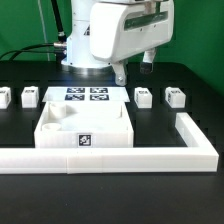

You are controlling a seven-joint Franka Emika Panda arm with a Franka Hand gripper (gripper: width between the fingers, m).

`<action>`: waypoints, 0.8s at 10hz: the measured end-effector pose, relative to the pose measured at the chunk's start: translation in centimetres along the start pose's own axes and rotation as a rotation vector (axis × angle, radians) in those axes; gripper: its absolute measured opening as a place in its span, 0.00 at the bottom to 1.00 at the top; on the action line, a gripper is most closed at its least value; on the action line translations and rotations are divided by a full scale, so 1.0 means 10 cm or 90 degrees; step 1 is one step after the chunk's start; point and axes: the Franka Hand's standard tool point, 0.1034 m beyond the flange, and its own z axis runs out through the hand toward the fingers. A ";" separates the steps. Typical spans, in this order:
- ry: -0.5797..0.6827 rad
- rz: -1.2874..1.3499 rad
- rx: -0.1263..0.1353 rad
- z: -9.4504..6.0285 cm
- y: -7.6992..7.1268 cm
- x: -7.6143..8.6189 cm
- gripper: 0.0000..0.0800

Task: Assemble square table

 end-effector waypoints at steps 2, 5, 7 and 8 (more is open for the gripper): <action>0.000 0.000 0.000 0.00 0.00 0.00 0.81; 0.000 0.000 0.000 0.00 0.00 0.00 0.81; 0.000 0.000 0.000 0.00 0.00 0.00 0.81; -0.002 -0.039 0.002 0.03 0.01 -0.05 0.81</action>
Offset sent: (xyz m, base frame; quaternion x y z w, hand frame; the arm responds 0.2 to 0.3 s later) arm 0.0000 0.0000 0.0000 0.0000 0.0000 0.0000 1.0000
